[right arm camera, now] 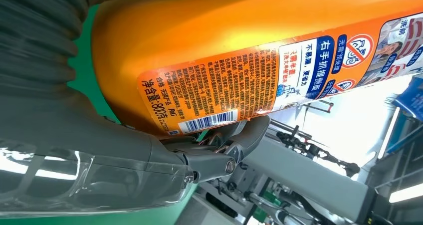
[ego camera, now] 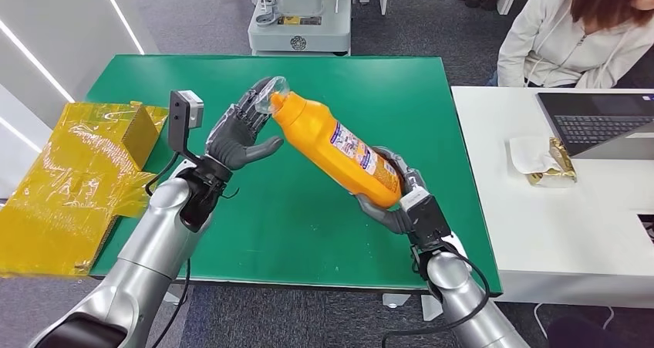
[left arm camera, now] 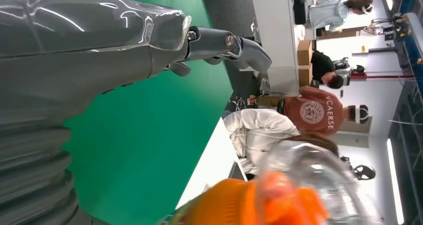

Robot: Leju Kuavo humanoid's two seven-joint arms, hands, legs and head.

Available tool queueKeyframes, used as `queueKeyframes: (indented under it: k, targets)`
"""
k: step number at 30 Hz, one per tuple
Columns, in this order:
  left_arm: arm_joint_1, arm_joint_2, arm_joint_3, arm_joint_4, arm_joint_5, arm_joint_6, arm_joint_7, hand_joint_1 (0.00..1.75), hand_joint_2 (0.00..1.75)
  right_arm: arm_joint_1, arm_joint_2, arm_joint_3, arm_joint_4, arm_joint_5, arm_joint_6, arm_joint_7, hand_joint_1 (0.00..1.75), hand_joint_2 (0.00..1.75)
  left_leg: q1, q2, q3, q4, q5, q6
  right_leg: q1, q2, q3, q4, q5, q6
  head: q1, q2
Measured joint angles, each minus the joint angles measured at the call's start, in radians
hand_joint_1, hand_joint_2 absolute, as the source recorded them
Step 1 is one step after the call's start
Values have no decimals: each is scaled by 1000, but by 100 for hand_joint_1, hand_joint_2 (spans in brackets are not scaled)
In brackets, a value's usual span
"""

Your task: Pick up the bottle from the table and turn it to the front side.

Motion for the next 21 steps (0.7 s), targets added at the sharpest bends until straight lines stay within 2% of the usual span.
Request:
queueKeyframes:
  k: [3,10,21]
  targets:
    - [-34,-3,0,45,52,-23,12,0,175,-9,0,13,18,-5,-7,5,175,175,0,0,0,0,0,0,0,0,0,0,0,0,0,0]
    - [-87,-11,12,126,238,-102,101,0,175,-5,0,21,41,-5,-29,3,175,175,0,0,0,0,0,0,0,0,-1,0,0,0,0,0]
    - [-97,-94,17,167,374,-61,156,0,175,10,7,17,51,-2,-52,-1,175,175,0,0,-1,0,0,0,0,0,-1,0,0,0,0,0]
